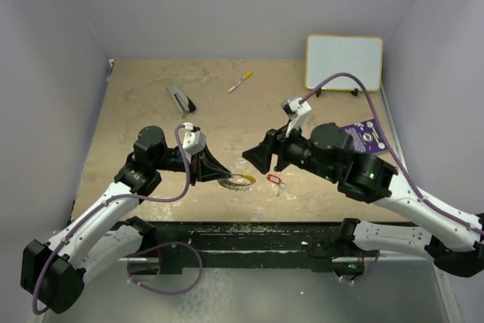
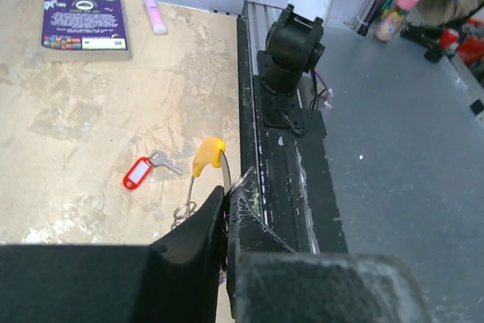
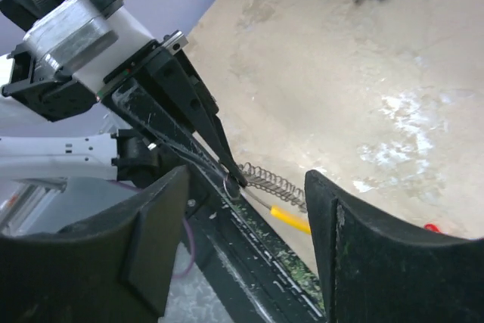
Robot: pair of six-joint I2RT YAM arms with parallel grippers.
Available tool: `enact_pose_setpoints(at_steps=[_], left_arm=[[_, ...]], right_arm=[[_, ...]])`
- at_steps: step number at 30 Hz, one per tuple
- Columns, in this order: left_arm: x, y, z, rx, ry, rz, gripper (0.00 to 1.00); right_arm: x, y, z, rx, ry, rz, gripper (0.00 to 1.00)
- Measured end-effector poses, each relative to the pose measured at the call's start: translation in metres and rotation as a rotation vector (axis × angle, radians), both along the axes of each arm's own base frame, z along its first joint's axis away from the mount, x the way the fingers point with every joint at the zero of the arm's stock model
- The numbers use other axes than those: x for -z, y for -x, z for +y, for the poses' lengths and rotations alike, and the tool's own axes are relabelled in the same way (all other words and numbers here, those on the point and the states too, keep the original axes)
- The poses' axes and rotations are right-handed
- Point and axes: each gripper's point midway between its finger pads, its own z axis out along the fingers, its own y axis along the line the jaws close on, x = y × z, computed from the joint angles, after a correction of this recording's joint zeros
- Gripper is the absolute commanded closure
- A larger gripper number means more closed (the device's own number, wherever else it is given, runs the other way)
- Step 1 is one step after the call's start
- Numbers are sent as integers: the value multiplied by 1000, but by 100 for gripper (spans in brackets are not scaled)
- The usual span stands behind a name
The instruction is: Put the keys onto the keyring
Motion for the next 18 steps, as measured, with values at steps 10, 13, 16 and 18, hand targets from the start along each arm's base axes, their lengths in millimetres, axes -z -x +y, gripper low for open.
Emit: enact_pose_setpoints(at_steps=[10,13,16,18], left_arm=[[-10,-19,-6,-153,31,295,96],[-14,-22,-8,-178,46,366,96],[-18,-24,-8,-199,62,433,96],[-21,-25,-9,-209,72,465,96]], right_arm=[[36,-3,-1,-98,82,-200,50],[63,1,0,-151,140,-219,49],[72,4,-1,-182,149,-254,49],[67,7,-4,-191,128,-287,52]])
